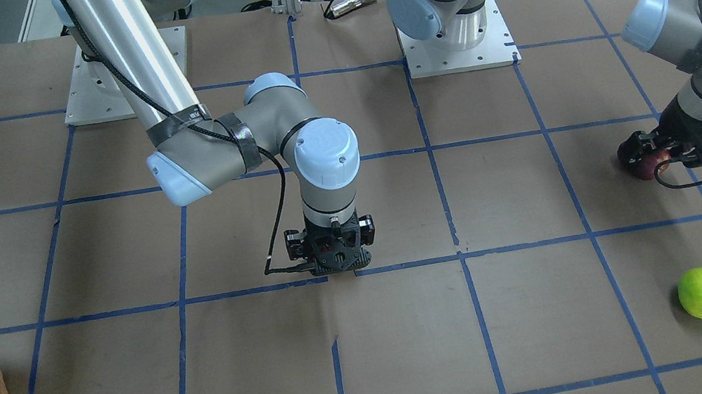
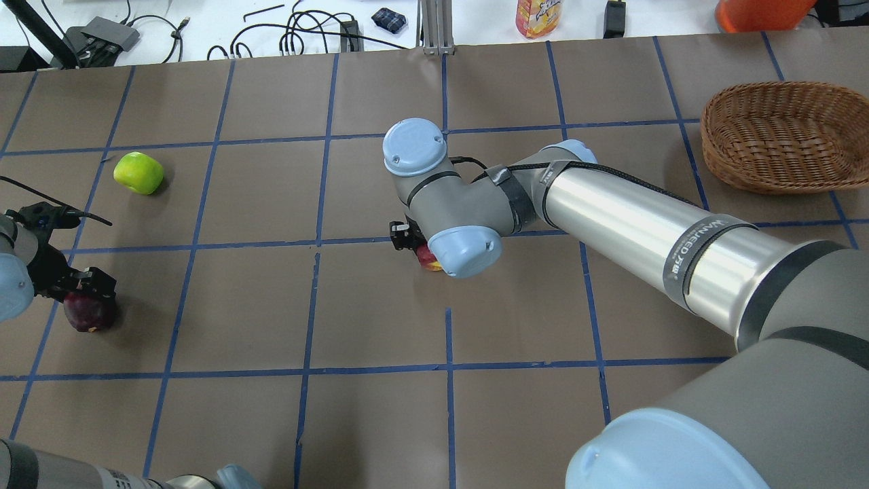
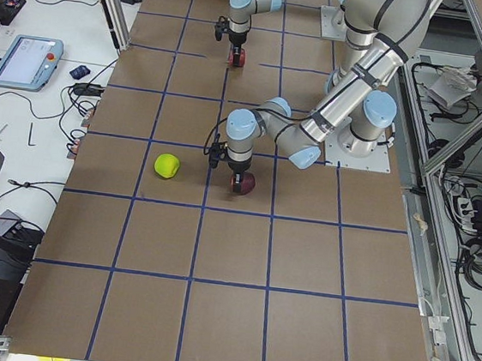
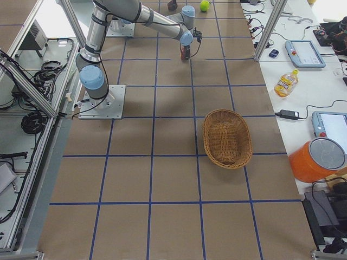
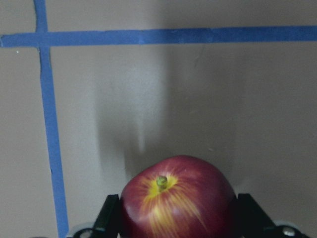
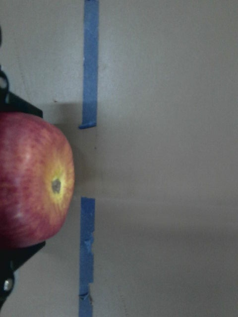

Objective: Put all apples into basket
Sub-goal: 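Carry the red apple to the basket while the left lifts the dark apple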

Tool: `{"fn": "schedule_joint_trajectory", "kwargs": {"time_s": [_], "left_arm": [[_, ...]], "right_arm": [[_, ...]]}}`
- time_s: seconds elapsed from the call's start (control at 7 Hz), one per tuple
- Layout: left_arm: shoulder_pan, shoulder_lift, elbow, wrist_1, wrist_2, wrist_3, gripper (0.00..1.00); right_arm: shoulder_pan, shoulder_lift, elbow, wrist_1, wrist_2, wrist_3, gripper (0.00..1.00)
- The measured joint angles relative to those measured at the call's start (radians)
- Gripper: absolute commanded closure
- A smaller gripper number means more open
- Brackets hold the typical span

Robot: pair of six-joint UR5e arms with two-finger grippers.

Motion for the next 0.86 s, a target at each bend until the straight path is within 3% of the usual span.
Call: {"fn": "schedule_joint_trajectory", "kwargs": {"time_s": [0.29,0.43,0.86], "left_arm": [[-0.009,0.045,0.014,-0.01,-0.007,0.02,1.0],[-0.037,0.079,0.031,-0.038,-0.019,0.021,1.0],[-0.268,0.175,0.083,-0.154,-0.062,-0.016,1.0]], "right_arm": [[-0.052,-0.044,-0.019,0.01,-0.002,-0.048,0.59],[-0.137,-0.095,-0.037,0.054,-0.003,-0.073,0.59],[-0.583,-0.189,-0.073,0.142,0.022,-0.431,0.65]]}}
